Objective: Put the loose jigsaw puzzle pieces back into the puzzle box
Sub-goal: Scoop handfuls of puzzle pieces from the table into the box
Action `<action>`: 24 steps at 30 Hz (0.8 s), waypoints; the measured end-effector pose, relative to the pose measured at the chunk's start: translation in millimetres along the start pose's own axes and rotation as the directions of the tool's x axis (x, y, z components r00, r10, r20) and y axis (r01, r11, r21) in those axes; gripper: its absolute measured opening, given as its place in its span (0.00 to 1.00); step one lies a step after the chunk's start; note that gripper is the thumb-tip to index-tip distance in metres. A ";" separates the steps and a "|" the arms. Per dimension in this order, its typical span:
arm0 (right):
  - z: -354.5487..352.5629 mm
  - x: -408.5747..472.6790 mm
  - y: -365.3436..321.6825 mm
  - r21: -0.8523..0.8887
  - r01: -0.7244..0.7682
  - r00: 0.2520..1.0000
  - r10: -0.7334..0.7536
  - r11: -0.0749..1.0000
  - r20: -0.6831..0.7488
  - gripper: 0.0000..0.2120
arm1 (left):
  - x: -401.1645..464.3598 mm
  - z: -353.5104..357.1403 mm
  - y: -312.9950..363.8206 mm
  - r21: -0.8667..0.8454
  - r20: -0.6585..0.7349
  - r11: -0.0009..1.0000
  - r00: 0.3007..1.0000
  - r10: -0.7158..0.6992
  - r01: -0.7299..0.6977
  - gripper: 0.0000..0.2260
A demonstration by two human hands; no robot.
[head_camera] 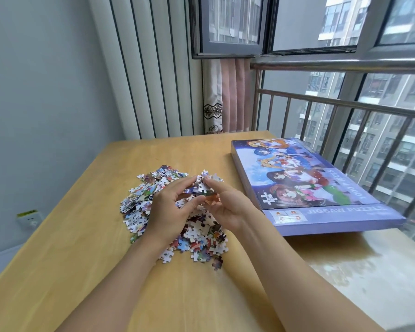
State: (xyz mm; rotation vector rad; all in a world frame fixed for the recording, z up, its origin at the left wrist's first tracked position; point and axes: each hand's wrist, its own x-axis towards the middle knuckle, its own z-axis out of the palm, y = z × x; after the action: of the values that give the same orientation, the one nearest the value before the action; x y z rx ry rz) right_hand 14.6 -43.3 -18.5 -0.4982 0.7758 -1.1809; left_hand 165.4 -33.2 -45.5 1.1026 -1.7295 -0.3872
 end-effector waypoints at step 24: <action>2.8 -21.2 -25.7 -0.156 0.002 0.984 -0.029 0.988 -0.174 0.08 | -11.1 3.0 13.0 0.078 0.009 0.991 0.994 0.104 -0.105 0.15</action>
State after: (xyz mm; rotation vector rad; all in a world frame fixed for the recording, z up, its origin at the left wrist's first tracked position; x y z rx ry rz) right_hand -3.1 -31.7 7.4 -0.5343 1.0233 -1.1951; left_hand 157.2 -18.0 -44.2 1.0616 -1.8114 -0.2594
